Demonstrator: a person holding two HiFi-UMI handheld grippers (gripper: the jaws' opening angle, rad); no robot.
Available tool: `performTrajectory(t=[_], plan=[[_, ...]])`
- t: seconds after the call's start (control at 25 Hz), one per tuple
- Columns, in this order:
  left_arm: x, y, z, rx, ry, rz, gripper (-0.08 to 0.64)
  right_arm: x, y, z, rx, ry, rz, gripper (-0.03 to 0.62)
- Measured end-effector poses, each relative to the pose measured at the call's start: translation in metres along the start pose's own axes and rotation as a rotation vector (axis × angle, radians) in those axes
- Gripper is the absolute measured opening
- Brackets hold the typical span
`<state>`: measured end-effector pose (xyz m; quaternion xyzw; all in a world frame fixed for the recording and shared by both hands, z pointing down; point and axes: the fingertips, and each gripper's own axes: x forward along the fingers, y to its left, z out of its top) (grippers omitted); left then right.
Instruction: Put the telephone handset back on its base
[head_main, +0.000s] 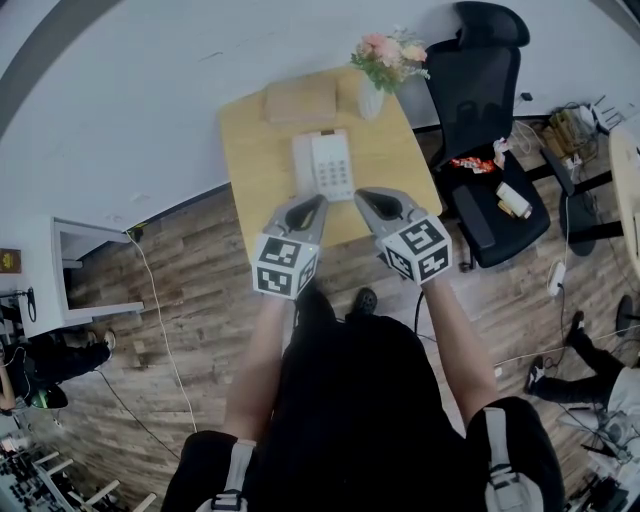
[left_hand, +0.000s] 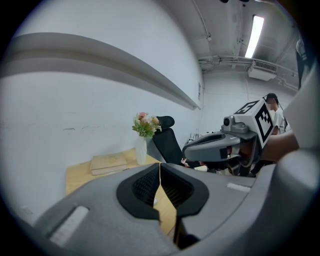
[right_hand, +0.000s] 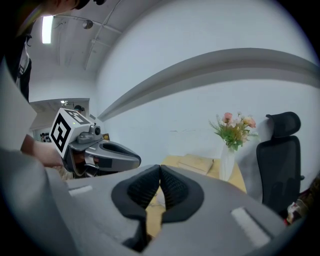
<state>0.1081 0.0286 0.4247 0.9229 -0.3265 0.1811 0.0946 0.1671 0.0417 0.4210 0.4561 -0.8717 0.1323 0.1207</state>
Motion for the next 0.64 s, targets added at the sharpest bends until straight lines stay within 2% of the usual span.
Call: performTrajectory(t=[0.64], plan=[[0.0018, -0.0046, 0.0024, 0.005, -0.002, 0.005, 0.014, -0.0044, -0.0055, -0.0022, 0.003, 0.002, 0.001, 0.005]])
